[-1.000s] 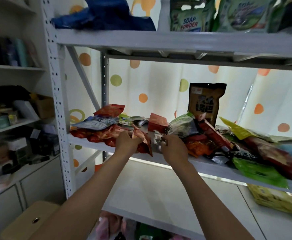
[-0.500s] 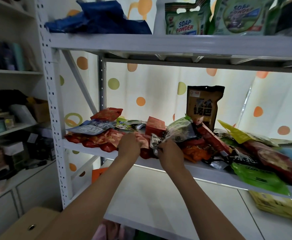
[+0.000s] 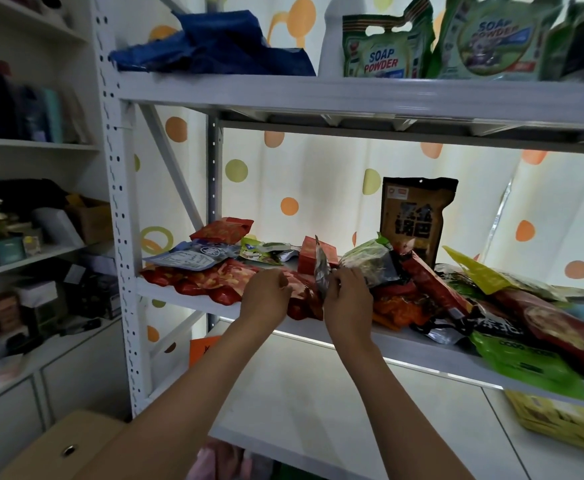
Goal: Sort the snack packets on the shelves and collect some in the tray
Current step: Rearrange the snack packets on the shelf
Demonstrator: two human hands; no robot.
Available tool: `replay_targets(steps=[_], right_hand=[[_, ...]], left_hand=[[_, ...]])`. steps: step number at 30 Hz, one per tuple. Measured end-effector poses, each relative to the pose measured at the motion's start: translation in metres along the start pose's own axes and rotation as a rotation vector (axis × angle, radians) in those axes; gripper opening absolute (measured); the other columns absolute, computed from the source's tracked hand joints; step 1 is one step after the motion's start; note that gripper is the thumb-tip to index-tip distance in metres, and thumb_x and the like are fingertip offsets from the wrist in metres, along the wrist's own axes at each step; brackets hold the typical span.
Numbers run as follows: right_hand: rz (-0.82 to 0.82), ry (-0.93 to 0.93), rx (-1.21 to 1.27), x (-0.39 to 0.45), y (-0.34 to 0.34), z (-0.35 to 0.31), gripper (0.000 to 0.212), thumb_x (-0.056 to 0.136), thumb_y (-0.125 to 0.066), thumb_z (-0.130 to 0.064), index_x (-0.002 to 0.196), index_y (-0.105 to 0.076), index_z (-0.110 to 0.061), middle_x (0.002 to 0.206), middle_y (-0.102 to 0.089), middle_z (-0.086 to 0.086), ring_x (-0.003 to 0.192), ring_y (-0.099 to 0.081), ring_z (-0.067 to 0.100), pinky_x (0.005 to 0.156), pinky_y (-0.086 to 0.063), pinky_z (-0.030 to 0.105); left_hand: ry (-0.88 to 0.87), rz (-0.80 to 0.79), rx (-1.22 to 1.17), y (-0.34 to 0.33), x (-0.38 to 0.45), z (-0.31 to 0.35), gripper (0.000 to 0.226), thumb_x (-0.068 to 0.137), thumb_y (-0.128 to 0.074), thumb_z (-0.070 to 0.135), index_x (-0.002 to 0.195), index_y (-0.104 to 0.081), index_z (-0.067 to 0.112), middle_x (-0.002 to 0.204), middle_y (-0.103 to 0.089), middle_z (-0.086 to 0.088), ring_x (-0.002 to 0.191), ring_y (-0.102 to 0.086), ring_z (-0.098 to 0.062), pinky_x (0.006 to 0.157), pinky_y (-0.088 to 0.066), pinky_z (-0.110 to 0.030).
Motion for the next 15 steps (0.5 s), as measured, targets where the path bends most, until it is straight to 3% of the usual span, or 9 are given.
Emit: replay_targets(steps=[3,7,9,12,15], right_hand=[[0.102,-0.033,0.197,-0.002,0.012,-0.006,0.012,0.095,-0.055,-0.005,0.086,-0.063,-0.002,0.086,-0.059,0.009,0.074,-0.049,0.018,0.063,-0.028,0.021],[0.12,-0.253,0.546,-0.012,0.015,-0.006,0.013,0.097,-0.057,-0.011,0.087,-0.064,-0.007,0.084,-0.065,0.005,0.077,-0.063,0.023,0.065,-0.051,0.033],[0.089,-0.38,0.753,-0.022,0.015,-0.012,0.014,0.098,-0.056,-0.011,0.09,-0.063,-0.001,0.08,-0.066,0.01,0.069,-0.067,0.022,0.058,-0.057,0.033],[0.035,-0.474,0.961,-0.046,0.016,-0.028,0.012,0.098,-0.056,-0.005,0.087,-0.059,-0.001,0.065,-0.064,0.009,0.052,-0.063,0.015,0.054,-0.056,0.03],[-0.045,-0.497,1.046,-0.073,0.008,-0.041,0.007,0.097,-0.056,-0.002,0.091,-0.06,-0.003,0.078,-0.067,0.017,0.066,-0.066,0.026,0.059,-0.057,0.034]], left_hand=[[0.02,-0.044,-0.142,0.002,-0.006,0.0,0.024,0.093,-0.057,0.026,0.084,-0.07,0.009,0.085,-0.067,-0.005,0.084,-0.061,-0.023,0.069,-0.042,-0.03],[0.187,-0.11,-0.557,0.011,-0.022,0.003,0.042,0.095,-0.046,0.038,0.083,-0.068,0.004,0.088,-0.07,-0.016,0.087,-0.065,-0.031,0.083,-0.056,-0.047],[0.293,-0.192,-0.758,0.017,-0.035,0.008,0.039,0.1,-0.043,0.042,0.09,-0.067,0.012,0.093,-0.071,-0.011,0.093,-0.067,-0.027,0.084,-0.056,-0.043],[0.277,-0.241,-0.91,0.033,-0.055,0.014,0.026,0.1,-0.042,0.046,0.089,-0.061,0.032,0.087,-0.067,0.009,0.089,-0.066,-0.012,0.084,-0.058,-0.036],[0.225,-0.165,-1.008,0.048,-0.072,0.007,0.017,0.097,-0.054,0.038,0.104,-0.067,0.029,0.096,-0.074,0.007,0.087,-0.07,-0.009,0.074,-0.057,-0.022]])
Point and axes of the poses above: each hand's wrist, its own x-axis towards the middle knuckle, its own y-axis out of the back of the hand, z = x × y, the point moved 5 cm from there along x, towards the middle knuckle
